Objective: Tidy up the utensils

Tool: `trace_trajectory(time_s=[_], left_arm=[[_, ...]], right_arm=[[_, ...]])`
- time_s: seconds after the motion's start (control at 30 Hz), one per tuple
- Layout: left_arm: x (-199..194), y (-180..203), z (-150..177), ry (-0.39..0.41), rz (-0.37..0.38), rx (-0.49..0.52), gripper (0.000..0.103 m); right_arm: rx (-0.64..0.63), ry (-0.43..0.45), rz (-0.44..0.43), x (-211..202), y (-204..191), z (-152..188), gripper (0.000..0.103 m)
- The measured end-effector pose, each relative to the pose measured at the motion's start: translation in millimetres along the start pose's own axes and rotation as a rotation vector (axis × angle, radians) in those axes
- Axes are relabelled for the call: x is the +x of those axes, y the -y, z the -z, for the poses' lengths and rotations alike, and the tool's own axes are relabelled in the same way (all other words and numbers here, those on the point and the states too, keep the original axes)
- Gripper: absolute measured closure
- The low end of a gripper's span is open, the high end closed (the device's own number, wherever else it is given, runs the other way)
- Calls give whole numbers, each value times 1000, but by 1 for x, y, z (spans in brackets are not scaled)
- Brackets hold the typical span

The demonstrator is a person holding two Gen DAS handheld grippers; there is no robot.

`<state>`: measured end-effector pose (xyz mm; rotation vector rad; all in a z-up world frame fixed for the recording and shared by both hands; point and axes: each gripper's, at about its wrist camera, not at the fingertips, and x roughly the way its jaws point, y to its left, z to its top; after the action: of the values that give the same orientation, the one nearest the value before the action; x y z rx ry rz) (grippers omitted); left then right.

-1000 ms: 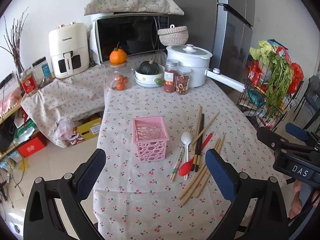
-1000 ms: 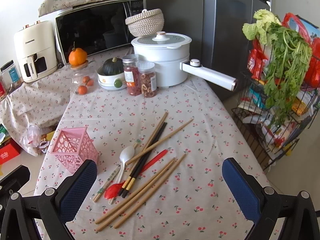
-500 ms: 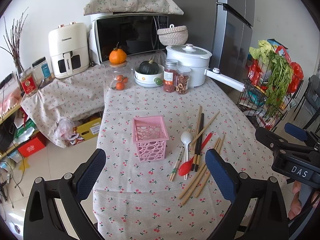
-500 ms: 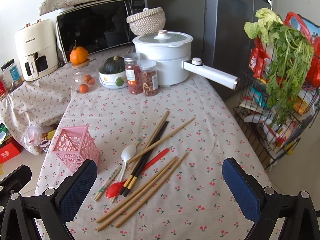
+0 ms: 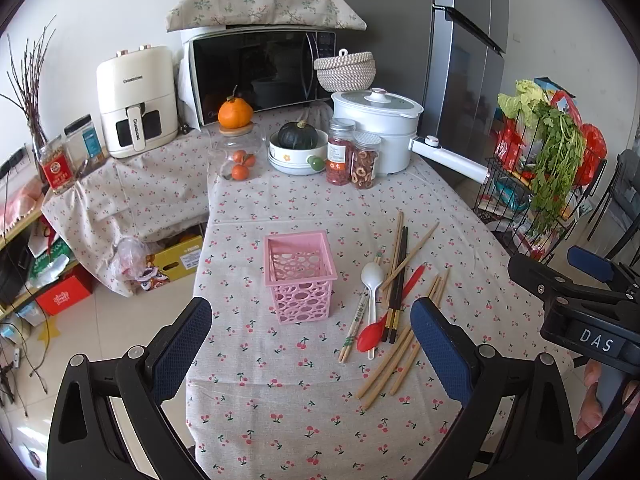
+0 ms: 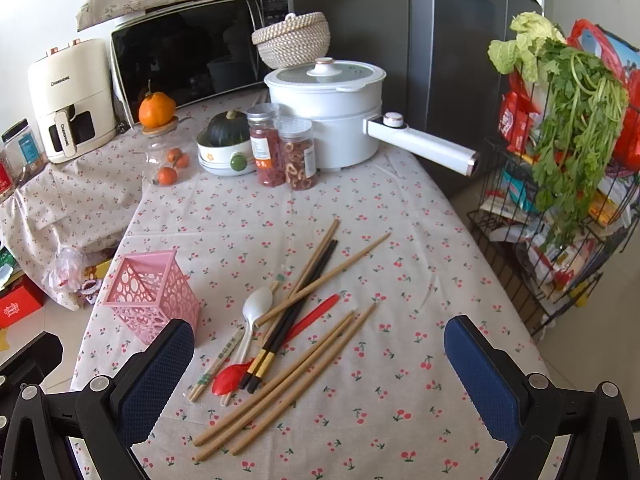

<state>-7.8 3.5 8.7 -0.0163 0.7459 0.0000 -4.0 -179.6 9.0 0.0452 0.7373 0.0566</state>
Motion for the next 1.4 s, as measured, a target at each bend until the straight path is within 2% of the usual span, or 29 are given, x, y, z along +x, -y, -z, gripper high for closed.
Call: trace_trajectory(time_s=[1.4], left_arm=[[2,2,0,-5,5,11,2]], right_arm=[[6,-14,-10,2,0,-2,0]])
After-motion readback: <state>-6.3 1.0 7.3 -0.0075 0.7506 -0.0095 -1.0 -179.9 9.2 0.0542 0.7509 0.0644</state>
